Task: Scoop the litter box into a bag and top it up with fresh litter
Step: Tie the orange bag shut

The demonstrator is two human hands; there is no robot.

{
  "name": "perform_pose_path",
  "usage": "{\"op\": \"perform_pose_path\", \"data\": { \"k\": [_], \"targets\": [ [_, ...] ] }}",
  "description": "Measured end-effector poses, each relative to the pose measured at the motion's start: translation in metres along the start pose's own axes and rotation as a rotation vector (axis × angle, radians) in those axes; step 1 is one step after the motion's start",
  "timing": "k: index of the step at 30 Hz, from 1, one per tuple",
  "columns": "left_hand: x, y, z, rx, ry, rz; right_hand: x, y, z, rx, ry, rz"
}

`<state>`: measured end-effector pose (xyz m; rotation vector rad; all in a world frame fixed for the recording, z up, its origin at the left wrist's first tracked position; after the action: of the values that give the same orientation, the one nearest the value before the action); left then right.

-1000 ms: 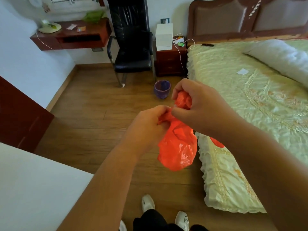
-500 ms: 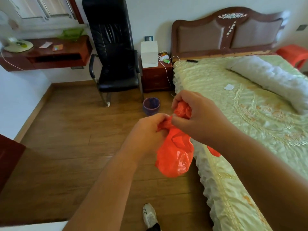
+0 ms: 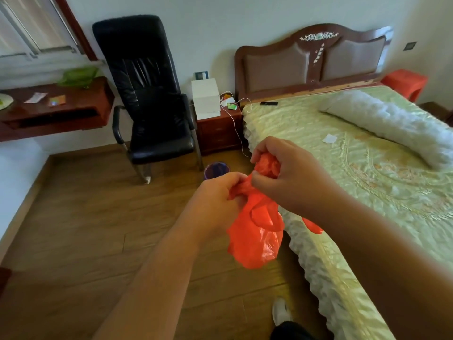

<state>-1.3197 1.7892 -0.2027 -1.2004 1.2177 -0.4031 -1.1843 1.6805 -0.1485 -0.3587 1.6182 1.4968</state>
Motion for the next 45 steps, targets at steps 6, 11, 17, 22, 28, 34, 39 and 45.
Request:
{"op": "perform_pose_path", "data": {
  "k": [6,11,17,22,28,34,39,45],
  "targets": [
    [-0.027,0.014,0.048,-0.034,-0.014,0.059,0.007,-0.012,0.061,-0.005,0.017,0.001],
    [-0.05,0.022,0.099,-0.08,-0.055,0.052,0.01,-0.035,0.125,-0.035,0.053,0.037],
    [-0.081,0.025,0.17,-0.133,-0.087,0.036,0.004,-0.06,0.214,-0.082,0.119,0.073],
    [-0.1,0.033,0.221,-0.113,-0.171,0.031,0.0,-0.077,0.278,-0.132,0.163,0.077],
    [-0.13,0.051,0.262,-0.139,-0.183,-0.034,0.013,-0.083,0.341,-0.179,0.223,0.08],
    [-0.177,0.091,0.312,-0.157,-0.156,-0.021,0.043,-0.083,0.41,-0.131,0.216,0.072],
    [-0.238,0.118,0.372,-0.114,-0.084,0.038,0.059,-0.078,0.478,-0.057,0.153,0.013],
    [-0.293,0.147,0.436,-0.077,0.026,0.038,0.082,-0.077,0.543,0.038,0.039,0.005]
  ]
}}
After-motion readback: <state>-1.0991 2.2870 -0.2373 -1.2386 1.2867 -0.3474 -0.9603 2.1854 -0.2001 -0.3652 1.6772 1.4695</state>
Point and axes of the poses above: each hand's wrist, its own z-axis towards the middle knuckle, its own x-axis out of the palm, y = z × x, the point moved 1 cm from there along z, towards the middle knuckle, and after that the axes turned 8 degrees about y, right-handed, at the moved point
